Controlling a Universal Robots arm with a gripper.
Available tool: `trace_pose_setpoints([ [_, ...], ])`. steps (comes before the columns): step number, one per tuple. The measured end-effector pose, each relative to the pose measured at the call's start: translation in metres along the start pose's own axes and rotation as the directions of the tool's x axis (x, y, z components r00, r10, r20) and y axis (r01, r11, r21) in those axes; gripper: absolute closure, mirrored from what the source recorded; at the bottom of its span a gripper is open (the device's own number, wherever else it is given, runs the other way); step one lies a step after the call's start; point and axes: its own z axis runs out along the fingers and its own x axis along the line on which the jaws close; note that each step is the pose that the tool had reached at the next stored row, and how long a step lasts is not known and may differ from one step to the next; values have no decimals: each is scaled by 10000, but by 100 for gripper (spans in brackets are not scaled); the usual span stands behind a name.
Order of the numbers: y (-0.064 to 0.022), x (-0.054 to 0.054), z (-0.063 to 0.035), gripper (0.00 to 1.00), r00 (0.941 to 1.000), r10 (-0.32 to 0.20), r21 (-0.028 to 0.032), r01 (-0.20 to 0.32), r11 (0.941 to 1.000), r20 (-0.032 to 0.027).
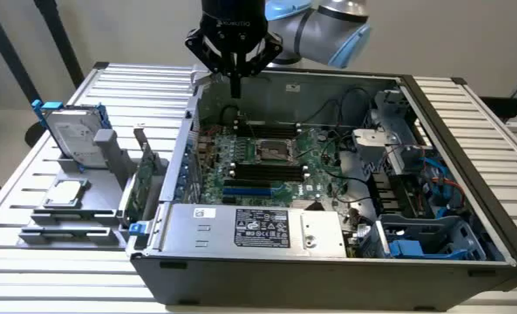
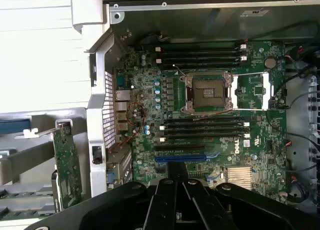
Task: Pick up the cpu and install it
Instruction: 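Reach for the cpu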
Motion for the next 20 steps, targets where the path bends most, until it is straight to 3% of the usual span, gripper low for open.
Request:
trace_pose_setpoints([
  [14,0,6,-1,89,10000,1,2,-1,10000,-1],
  [20,-26,263,-3,89,10000,0,1,0,10000,-1],
])
